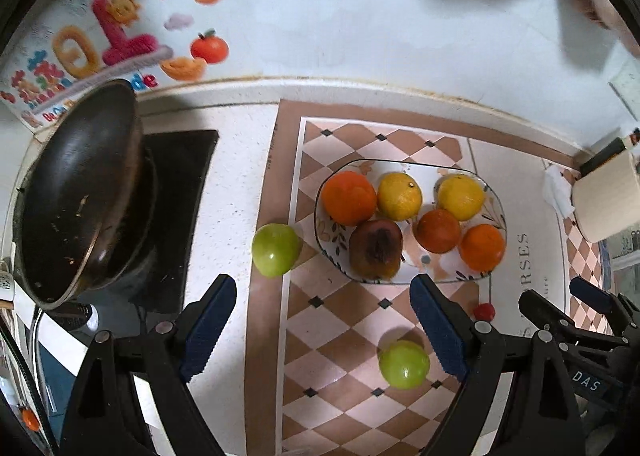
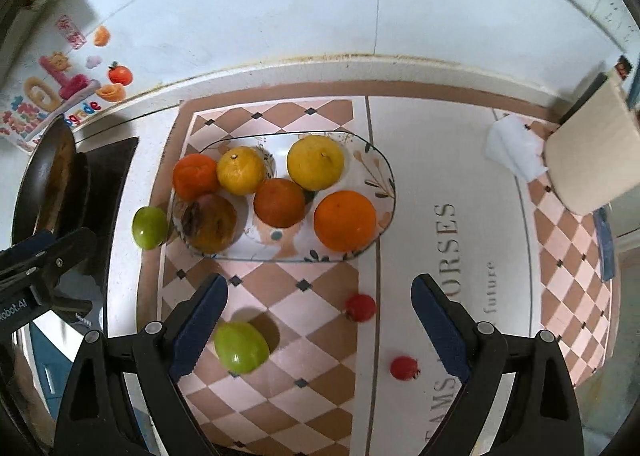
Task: Organize fruits
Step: 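Lift both open tools away from the plate, then grasp a green apple with the right tool while the left tool grasps another green apple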
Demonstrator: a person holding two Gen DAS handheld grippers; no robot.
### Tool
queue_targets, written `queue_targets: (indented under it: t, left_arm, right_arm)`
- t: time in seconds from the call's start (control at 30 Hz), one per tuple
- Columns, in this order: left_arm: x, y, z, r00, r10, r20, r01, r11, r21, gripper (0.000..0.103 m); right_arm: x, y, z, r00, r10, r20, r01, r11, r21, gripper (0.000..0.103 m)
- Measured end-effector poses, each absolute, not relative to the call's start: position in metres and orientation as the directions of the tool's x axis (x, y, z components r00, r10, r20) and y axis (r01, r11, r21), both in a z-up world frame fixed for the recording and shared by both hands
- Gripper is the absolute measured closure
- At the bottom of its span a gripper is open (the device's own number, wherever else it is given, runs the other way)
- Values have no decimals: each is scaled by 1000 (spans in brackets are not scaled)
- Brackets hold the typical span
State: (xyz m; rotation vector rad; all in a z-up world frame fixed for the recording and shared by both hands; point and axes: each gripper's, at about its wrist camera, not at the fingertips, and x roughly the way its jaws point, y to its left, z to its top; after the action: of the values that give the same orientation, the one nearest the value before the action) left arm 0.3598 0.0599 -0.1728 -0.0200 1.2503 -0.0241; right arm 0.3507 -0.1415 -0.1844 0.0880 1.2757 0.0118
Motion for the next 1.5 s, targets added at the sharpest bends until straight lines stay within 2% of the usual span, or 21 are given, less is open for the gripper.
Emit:
queue_targets:
  t: [0.67,0.93,1.07,1.1,1.13,1.27,1.5]
  left_arm:
    - [258,46,-105,489,-57,-871,73,997,-25,14]
    - [251,46,-102,507,-54,-860,51,998,-32,14]
    - [255,51,-106,509,-37,-860,25,999,-29,13]
    - [257,53,-108,507,-24,-862,15,1000,-19,4]
    - [259,56,-112,504,-5,-864,2,1000,-4,2]
    - [272,77,-137,463,97,-881,-76,995,70,1]
    - [295,114,-190,321,165,-933,-161,980,117,1]
  right_arm:
    - [246,-142,-89,495,41,-868,20,998,59,8]
    - [236,-143,-88,498,68,-865,28,995,94,8]
    - [241,-143,-103,470,96,-878,28,992,123,8]
    - [244,-143,-110,455,116,-883,24,990,143,8]
    - [248,-142,-119,436,135,-889,20,987,160,8]
    - [267,-131,-179,301,246,-921,13,965,261,8]
    - [294,-96,-286,93,336,-937,57,938,342,9]
